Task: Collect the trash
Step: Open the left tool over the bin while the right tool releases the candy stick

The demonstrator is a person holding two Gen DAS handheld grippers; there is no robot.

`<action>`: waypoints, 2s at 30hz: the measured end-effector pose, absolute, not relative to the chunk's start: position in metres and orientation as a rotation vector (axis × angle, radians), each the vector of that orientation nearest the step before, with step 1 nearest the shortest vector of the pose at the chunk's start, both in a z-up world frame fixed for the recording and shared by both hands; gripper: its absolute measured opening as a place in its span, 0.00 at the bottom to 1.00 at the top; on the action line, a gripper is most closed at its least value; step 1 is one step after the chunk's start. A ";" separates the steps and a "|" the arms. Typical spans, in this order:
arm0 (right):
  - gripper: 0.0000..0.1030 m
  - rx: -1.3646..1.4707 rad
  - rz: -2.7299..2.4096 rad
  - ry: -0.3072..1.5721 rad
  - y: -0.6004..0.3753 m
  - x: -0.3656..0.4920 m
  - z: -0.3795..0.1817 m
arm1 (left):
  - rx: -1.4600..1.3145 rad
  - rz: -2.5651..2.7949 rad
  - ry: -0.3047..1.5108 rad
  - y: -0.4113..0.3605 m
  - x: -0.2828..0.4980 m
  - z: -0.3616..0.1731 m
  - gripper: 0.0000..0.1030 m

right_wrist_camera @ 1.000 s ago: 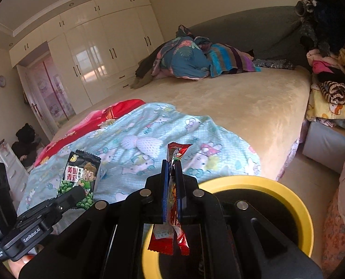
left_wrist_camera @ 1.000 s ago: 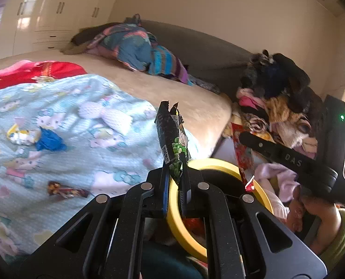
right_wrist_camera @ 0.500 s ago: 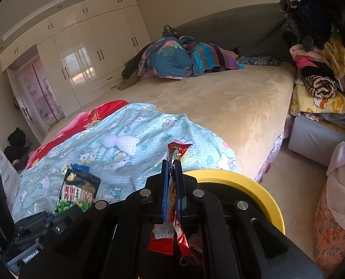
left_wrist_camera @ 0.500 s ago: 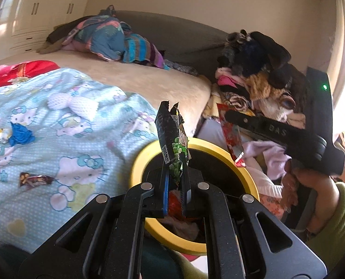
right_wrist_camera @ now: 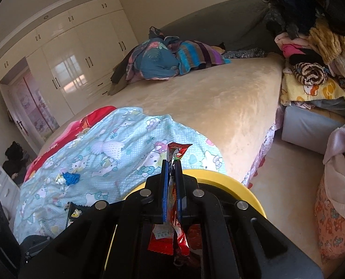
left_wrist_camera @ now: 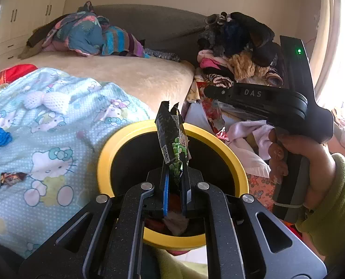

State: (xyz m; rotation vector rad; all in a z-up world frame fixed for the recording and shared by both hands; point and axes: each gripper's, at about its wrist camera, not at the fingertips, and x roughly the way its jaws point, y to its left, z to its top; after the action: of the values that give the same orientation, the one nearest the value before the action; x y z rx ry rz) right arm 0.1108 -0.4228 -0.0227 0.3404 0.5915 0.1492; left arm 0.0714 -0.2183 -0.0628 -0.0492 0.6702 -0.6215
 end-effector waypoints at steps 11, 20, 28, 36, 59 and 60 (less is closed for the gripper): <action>0.06 0.401 0.135 0.661 -0.436 0.120 -0.051 | -0.041 -0.633 0.771 -0.234 0.086 -0.084 0.05; 0.38 0.443 0.125 0.714 -0.438 0.124 -0.068 | -0.098 -0.604 0.796 -0.222 0.094 -0.088 0.51; 0.50 0.413 0.113 0.703 -0.433 0.123 -0.067 | -0.151 -0.559 0.764 -0.207 0.098 -0.083 0.75; 0.58 0.387 0.106 0.681 -0.429 0.120 -0.060 | -0.159 -0.490 0.697 -0.189 0.099 -0.072 0.89; 0.70 0.228 0.257 0.615 -0.346 0.111 -0.027 | -0.288 -0.198 0.573 -0.090 0.121 -0.035 0.89; 0.70 0.224 0.266 0.617 -0.342 0.111 -0.027 | -0.296 -0.180 0.566 -0.085 0.122 -0.033 0.89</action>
State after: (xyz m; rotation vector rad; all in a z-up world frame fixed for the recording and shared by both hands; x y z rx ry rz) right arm 0.1115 -0.3423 -0.0269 0.2242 0.6172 0.2663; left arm 0.1217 -0.0849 -0.0330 -0.2957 0.5663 -0.1797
